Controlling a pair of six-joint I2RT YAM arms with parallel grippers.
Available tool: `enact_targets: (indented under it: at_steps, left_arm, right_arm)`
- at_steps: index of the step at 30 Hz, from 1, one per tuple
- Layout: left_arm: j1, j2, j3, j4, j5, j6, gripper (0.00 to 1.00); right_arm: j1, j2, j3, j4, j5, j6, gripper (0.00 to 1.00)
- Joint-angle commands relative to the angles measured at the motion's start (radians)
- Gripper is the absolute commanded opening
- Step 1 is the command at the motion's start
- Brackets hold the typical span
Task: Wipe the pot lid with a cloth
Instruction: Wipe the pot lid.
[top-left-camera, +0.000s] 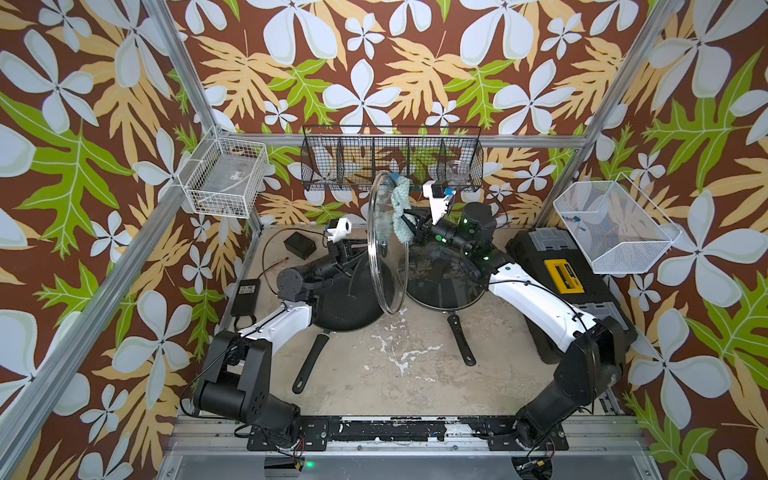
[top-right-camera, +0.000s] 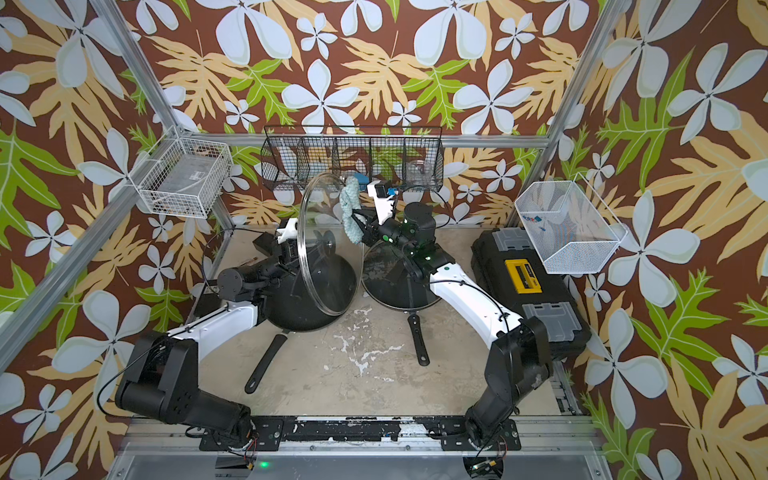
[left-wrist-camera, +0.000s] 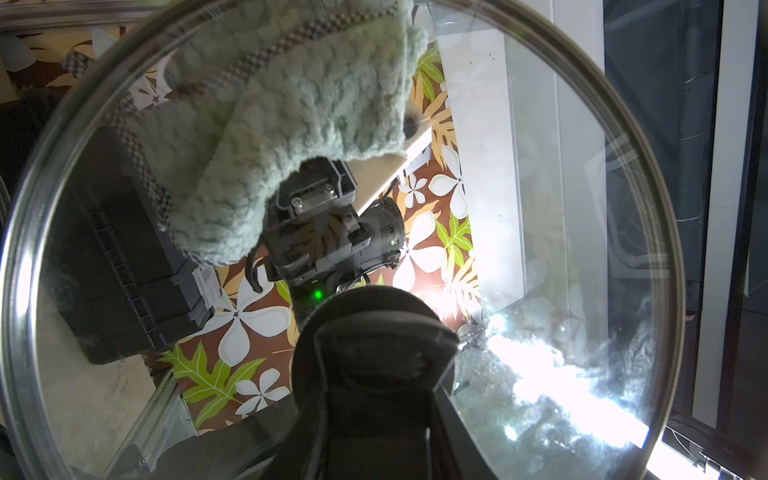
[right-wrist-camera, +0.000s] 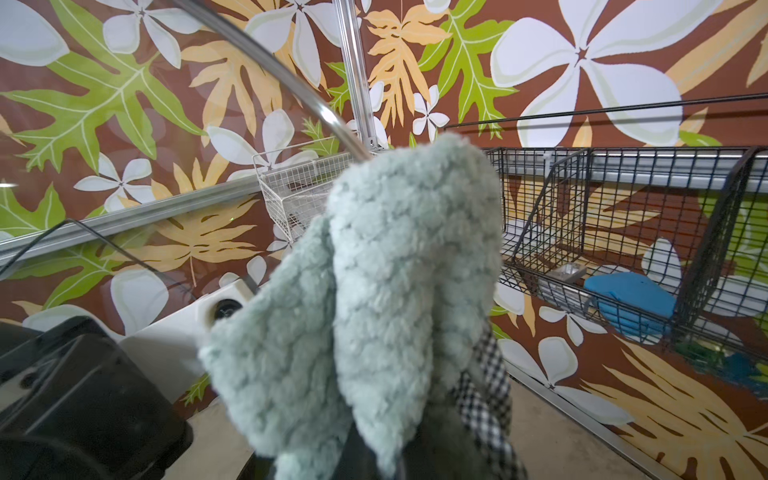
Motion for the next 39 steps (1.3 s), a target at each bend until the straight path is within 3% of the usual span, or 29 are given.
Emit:
enact_targets:
  at_steps: [1,10,15,20,29,39]
  left_arm:
    - [-0.003,0.004,0.004,0.331,-0.046,-0.196,0.00]
    - [-0.003,0.024,0.018,0.330,-0.055,-0.196,0.00]
    - [-0.002,0.028,0.021,0.330,-0.058,-0.196,0.00]
    - [-0.002,0.029,0.029,0.330,-0.058,-0.202,0.00]
    - [-0.002,0.018,0.036,0.330,-0.053,-0.207,0.00]
    - [-0.002,0.003,0.029,0.328,-0.045,-0.205,0.00]
  right_arm:
    - [0.029,-0.075,-0.057,0.027,-0.039,-0.012,0.00]
    - [0.229,-0.289,-0.202,-0.045,-0.035,-0.106,0.00]
    - [0.294,-0.373,-0.321,0.001,-0.023,-0.084,0.00]
    - [0.291,-0.387,-0.416,0.016,0.072,-0.088,0.00]
    - [0.218,-0.317,-0.504,0.097,0.093,-0.016,0.00]
    - [0.052,-0.163,-0.386,0.119,0.105,0.025,0.00]
